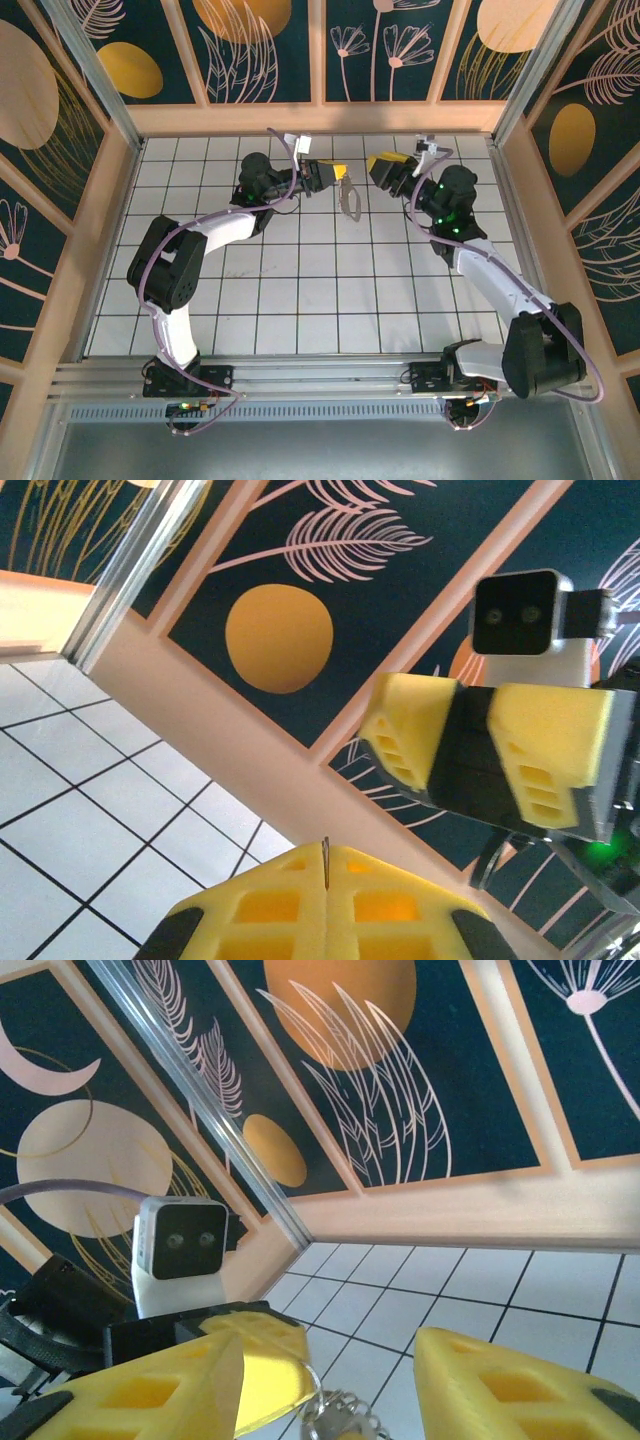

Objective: Put the keys on the keyring

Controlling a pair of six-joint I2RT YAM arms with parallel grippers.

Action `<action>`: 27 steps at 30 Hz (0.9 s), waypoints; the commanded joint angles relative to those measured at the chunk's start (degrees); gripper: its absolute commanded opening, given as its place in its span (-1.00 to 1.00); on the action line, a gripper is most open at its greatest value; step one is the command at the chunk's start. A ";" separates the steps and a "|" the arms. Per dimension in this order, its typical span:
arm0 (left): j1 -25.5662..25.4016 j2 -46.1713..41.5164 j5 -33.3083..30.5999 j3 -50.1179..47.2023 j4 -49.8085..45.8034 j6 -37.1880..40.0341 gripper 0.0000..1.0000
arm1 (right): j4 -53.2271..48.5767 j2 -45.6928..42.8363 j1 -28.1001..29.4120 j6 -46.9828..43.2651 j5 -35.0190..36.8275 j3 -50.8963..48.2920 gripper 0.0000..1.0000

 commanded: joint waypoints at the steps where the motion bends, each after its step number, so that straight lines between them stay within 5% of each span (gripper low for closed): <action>1: -0.07 -0.02 3.07 1.54 5.24 0.04 -1.00 | 5.60 3.25 -0.54 1.31 -4.25 -0.68 -0.07; 11: -0.07 -1.77 5.49 0.81 6.50 -0.69 -1.00 | 23.82 8.26 -0.59 8.40 -14.34 -5.32 -0.19; 27: -0.18 -1.40 6.21 1.26 10.53 -4.18 -1.00 | 27.84 11.30 1.66 10.62 -15.24 -4.52 -0.22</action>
